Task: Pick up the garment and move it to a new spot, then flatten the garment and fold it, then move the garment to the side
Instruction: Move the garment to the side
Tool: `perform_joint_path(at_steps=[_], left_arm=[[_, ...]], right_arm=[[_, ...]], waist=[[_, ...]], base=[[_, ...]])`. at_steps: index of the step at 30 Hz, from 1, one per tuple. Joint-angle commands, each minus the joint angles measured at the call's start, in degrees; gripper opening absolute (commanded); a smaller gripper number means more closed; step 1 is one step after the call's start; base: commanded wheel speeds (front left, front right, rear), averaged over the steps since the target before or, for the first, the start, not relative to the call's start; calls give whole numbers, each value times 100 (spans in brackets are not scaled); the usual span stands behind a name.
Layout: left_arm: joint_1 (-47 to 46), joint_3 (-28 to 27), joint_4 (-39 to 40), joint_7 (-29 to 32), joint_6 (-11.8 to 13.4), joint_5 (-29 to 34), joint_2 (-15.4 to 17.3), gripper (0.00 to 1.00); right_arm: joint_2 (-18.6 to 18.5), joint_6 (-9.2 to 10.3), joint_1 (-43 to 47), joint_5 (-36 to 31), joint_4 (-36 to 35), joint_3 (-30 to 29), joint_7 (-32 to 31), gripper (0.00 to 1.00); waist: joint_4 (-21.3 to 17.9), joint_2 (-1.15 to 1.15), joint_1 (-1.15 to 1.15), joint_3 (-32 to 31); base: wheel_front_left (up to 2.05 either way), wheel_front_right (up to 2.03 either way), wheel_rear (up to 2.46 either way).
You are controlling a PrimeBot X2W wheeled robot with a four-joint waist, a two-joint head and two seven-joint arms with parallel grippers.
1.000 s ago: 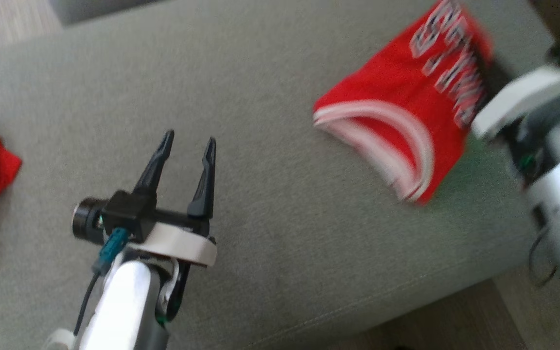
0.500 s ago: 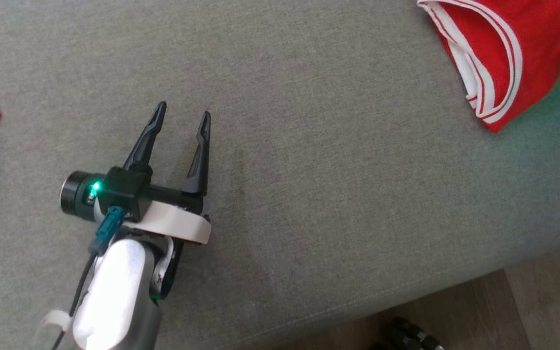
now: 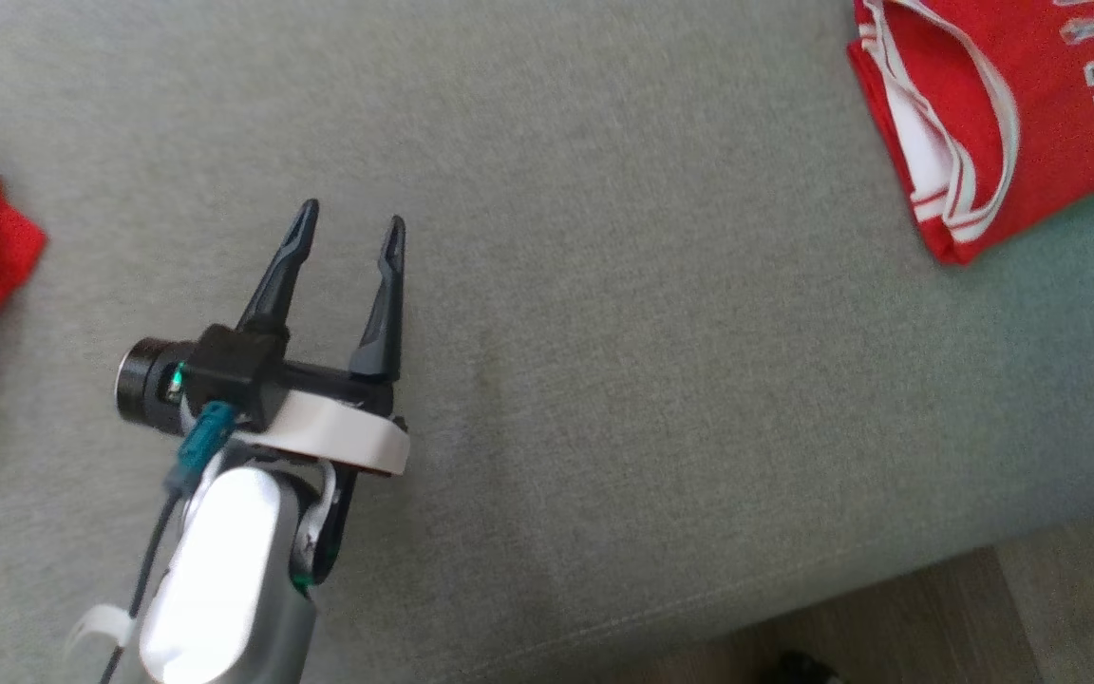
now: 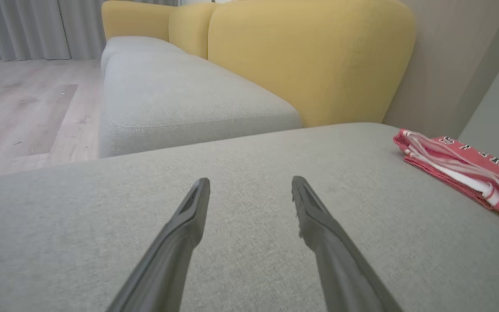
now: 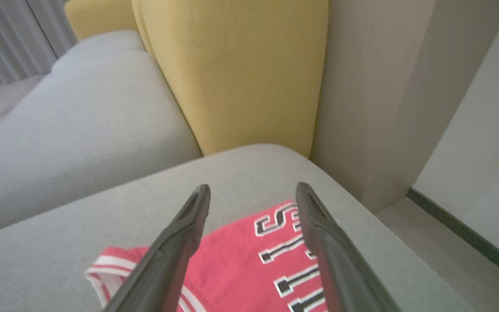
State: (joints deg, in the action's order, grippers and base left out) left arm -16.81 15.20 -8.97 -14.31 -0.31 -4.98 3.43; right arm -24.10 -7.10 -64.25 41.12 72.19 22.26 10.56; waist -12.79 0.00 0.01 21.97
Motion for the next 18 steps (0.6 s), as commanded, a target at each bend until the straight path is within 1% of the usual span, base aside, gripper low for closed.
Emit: perform_joint_path(at_steps=[1, 5, 8, 11, 13, 15, 18], left_arm=[[-29, -221, 241, -69, 38, -32, 27, 100], [182, -395, 351, -69, 91, -162, 4, 100], [367, -570, 423, -69, 113, -237, -5, 100], [555, -765, 439, -69, 98, -291, 1, 100], [676, -886, 356, -69, 71, -333, 24, 100], [788, -995, 211, -69, 44, -389, 49, 100], [942, -1089, 120, -69, 32, -374, 103, 100]], right_arm=[[-11, -39, -39, -44, -220, 101, 130, 100], [78, -39, 286, -142, -894, 280, 387, 100], [35, -39, 703, -223, -1568, 283, 435, 100], [-47, -39, 1274, -400, -2430, -35, 440, 100], [-74, -39, 1750, -703, -2938, -338, 441, 100], [38, -39, 2324, -1000, -3432, -618, 442, 100], [267, -39, 3208, -1275, -3914, -820, 442, 100]], waist=[[154, 0, -1, -285], [350, 0, -1, -776], [503, 0, -1, -1156], [643, 0, -1, -1510], [730, 0, -1, -1728], [804, 0, -1, -1938], [872, 0, -1, -2158]], base=[[0, 0, 0], [0, 0, 0], [0, 0, 0], [0, 0, 0], [0, 0, 0], [0, 0, 0], [0, 0, 0]])
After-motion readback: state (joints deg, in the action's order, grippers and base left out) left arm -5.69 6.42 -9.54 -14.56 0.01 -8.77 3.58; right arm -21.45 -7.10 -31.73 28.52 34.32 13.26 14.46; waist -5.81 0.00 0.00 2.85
